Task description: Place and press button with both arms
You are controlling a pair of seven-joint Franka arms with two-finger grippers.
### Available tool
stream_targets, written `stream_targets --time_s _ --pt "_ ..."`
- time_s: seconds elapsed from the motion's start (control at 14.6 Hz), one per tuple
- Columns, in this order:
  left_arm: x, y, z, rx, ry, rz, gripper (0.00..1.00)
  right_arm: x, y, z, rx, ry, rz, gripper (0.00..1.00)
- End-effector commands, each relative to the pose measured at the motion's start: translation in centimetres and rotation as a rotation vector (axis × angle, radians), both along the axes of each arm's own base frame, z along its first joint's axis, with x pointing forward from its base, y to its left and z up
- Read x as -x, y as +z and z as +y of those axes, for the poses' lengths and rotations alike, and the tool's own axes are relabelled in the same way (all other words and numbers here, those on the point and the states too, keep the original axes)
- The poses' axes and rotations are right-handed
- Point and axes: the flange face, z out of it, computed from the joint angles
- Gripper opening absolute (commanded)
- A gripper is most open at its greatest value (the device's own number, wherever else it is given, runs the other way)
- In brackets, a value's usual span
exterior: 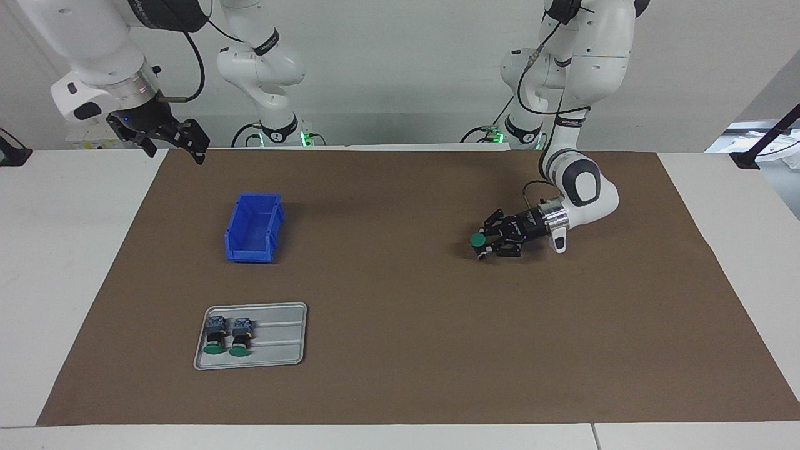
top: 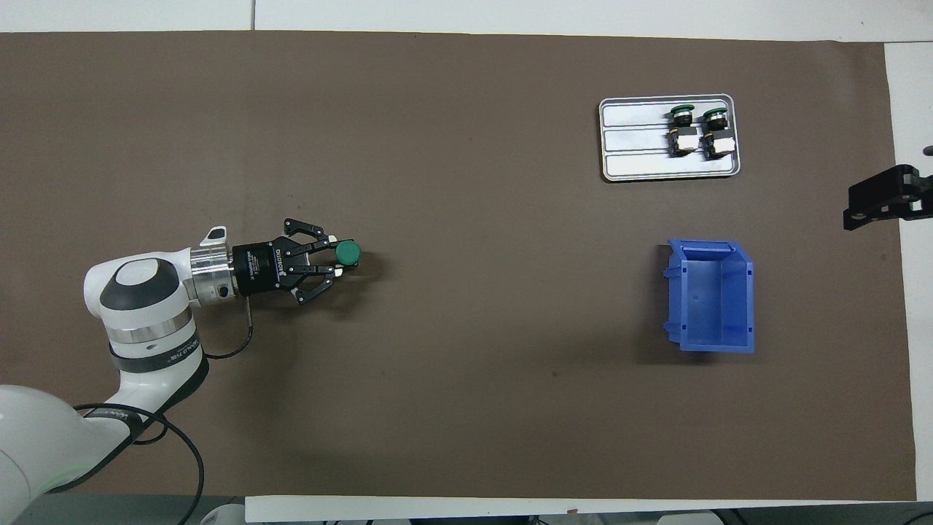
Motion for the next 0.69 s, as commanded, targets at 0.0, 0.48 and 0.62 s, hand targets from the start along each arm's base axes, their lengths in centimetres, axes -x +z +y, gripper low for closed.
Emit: stream_targets --time_s 0.0,0.48,0.62 --pt "0.67 -0.1 -0.16 0.0 0.015 -0.009 0.22 0.59 -0.05 -0.17 -0.016 0.019 0.004 0.99" --pt "0.7 0.03 -0.27 0.007 0.01 -0.01 0.3 0.59 -0.05 -0.17 -0.016 0.019 0.004 0.99" --pt "0.66 0.0 0.06 0.01 0.016 -0.007 0.31 0.59 -0.05 -0.17 -0.016 0.019 0.004 0.99"
